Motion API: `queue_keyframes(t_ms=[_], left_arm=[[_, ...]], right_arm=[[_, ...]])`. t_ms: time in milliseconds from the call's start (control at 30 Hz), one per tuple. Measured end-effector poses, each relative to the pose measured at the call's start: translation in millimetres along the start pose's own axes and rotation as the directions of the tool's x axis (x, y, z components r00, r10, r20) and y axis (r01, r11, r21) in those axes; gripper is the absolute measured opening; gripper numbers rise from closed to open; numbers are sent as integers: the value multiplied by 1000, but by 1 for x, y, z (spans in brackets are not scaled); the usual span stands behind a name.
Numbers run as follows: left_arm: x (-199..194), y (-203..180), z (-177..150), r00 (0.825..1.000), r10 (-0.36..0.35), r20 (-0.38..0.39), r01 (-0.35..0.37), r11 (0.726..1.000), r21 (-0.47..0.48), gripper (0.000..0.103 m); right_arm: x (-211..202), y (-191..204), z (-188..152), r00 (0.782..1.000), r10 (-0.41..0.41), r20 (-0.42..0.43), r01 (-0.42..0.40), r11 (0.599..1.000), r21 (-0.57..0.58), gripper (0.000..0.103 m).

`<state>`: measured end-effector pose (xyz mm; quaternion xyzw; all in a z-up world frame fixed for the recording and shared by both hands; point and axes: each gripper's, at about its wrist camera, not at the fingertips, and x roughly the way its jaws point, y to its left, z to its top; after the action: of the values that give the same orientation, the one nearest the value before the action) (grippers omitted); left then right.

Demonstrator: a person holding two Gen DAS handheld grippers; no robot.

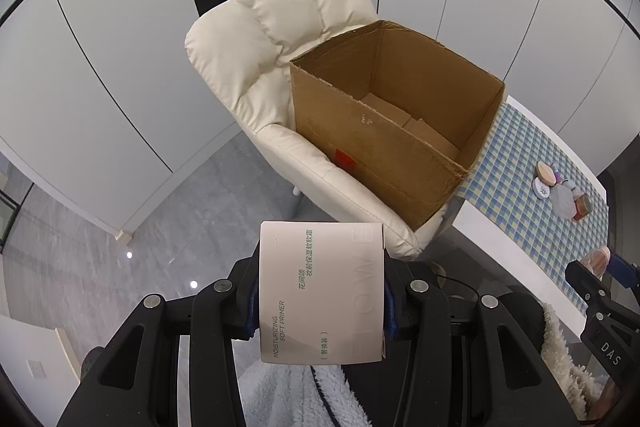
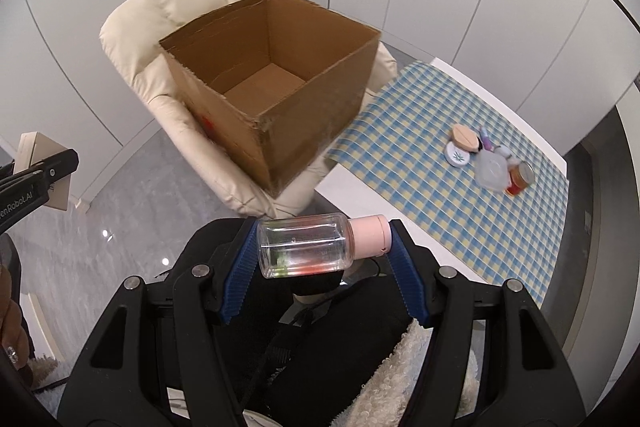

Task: Organize objects
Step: 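Carry the beige box with the left tool while the right tool carries the bottle to the cardboard box, then open the left tool over the cardboard box while the right tool releases the bottle inside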

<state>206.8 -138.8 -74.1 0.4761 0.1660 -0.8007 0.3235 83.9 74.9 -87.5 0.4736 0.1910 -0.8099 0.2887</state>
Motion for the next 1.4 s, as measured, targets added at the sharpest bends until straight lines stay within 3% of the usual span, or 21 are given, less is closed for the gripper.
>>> queue_keyframes(t_ms=[367, 900, 1400], left_arm=[[18, -11, 20, 999, -47, -15, 47, 999, 7, 45], [64, -41, 98, 998, -51, 21, 51, 999, -4, 46], [156, -73, 162, 998, 60, 4, -60, 998, 34, 46]], right_arm=[[16, 5, 28, 1000, 30, 4, -30, 1000, -1, 66], [61, 10, 101, 998, 63, 25, -62, 998, -14, 66], [162, 12, 177, 996, 86, 0, -86, 996, 6, 66]])
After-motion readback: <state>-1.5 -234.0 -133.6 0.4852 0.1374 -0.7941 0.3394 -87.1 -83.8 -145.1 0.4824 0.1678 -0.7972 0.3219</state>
